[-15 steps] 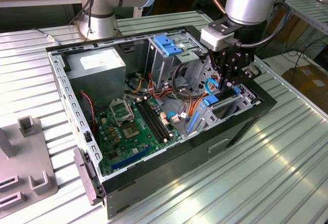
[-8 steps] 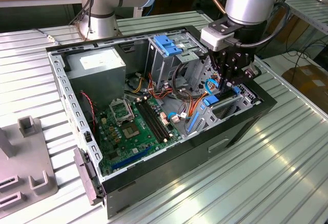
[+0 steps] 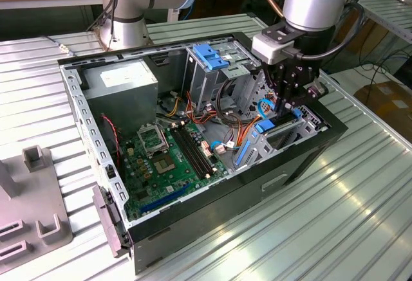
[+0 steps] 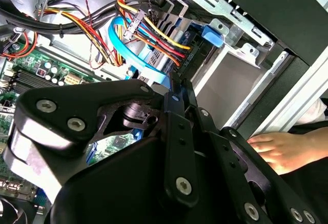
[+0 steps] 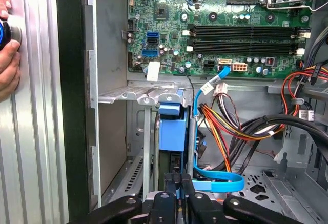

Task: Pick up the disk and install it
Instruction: 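Insert the second disk wire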

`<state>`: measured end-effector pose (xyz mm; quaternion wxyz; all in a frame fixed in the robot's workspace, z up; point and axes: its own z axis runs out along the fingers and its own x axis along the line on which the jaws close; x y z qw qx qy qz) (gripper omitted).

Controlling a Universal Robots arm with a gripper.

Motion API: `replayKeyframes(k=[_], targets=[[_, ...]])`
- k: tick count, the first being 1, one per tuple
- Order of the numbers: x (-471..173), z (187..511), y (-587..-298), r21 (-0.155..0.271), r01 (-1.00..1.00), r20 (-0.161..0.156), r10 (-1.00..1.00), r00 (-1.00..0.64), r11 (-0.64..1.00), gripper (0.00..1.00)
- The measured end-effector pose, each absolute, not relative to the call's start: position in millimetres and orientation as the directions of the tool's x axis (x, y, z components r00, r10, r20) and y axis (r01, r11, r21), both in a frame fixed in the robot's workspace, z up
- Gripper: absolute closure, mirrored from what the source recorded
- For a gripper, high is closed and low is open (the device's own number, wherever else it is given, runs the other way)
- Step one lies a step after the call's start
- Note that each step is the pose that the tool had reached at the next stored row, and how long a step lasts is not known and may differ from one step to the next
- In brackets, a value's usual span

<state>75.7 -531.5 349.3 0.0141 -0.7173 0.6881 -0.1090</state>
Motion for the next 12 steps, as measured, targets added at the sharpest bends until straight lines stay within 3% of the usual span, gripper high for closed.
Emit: replayKeyframes(k=[12], targets=[[74.7, 349.3, -531.5, -0.194, -0.98, 0.134, -0.991, 0.026, -0.052, 0.84]])
